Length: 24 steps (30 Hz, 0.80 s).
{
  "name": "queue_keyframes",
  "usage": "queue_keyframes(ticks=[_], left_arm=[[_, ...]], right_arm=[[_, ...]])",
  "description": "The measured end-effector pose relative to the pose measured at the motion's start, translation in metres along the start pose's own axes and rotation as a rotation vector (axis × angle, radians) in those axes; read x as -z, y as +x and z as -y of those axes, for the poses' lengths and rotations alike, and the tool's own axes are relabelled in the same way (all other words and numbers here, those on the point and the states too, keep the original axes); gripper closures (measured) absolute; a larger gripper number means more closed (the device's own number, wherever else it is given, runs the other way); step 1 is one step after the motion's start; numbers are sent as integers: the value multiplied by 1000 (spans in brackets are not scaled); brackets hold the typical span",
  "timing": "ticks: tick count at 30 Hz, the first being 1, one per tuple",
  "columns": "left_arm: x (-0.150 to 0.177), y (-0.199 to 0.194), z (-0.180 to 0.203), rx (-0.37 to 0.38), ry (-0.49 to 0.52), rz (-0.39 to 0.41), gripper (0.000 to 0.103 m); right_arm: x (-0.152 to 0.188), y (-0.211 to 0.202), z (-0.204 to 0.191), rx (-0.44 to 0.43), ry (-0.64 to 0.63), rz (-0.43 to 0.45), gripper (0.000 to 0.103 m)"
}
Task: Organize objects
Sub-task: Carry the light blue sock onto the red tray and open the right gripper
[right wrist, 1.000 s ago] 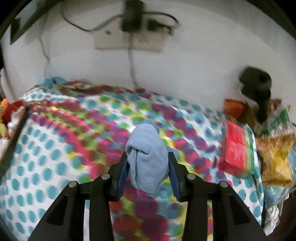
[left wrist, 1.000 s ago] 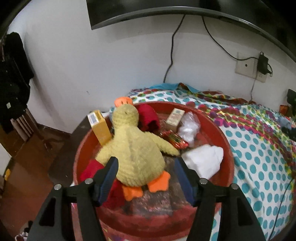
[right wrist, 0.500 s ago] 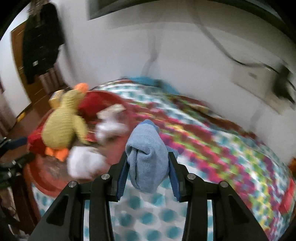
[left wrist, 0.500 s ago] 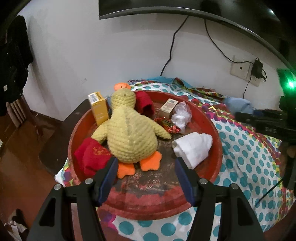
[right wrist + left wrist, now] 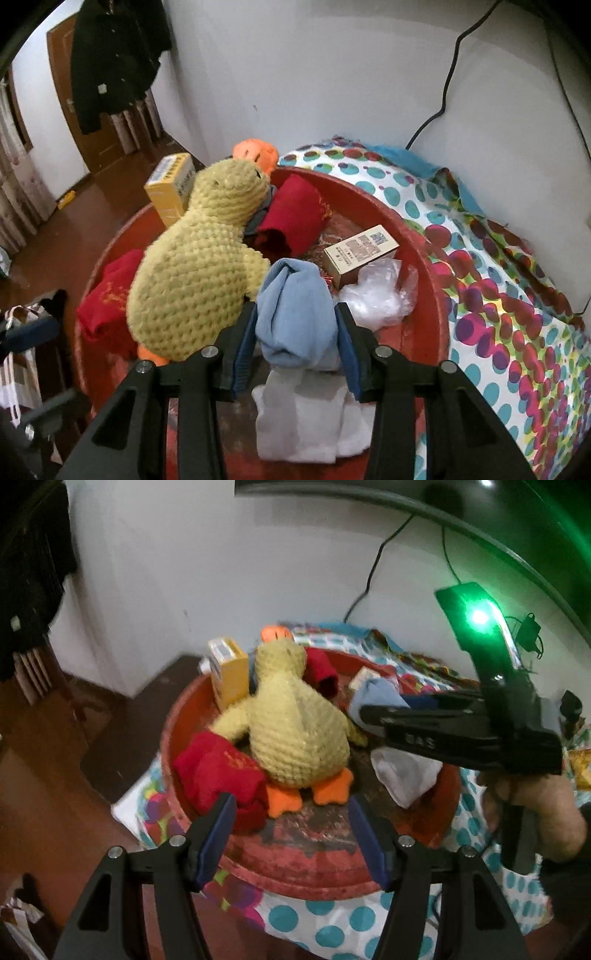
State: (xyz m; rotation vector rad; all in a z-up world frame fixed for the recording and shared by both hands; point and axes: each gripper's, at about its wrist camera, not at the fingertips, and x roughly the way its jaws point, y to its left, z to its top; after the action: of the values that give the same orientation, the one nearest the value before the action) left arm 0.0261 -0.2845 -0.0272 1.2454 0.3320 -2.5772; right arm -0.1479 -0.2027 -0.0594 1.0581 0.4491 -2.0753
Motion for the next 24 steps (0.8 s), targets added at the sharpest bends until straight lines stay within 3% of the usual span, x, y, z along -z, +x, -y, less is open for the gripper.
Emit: queue_keyframes(ticks=[2, 5, 6, 9, 16, 24], left_arm=[[1, 9, 1, 3, -9, -51, 38], [4, 14, 5, -19, -3, -57, 38], [4, 14, 7, -25, 6, -54, 38], [1, 13, 11, -40, 12, -41, 38], [-7, 8, 13, -125, 20, -6, 38], [-18, 2, 37, -120, 70, 9, 38]], right_arm=[[0, 6, -2, -2, 0, -12, 63], [0, 10, -3, -5, 2, -30, 62], [0, 9, -3, -2, 1, -29, 59], [2, 1, -3, 2, -2, -28, 37], [17, -43, 2, 56, -35, 3, 16], [48, -94, 11, 164, -39, 31, 9]])
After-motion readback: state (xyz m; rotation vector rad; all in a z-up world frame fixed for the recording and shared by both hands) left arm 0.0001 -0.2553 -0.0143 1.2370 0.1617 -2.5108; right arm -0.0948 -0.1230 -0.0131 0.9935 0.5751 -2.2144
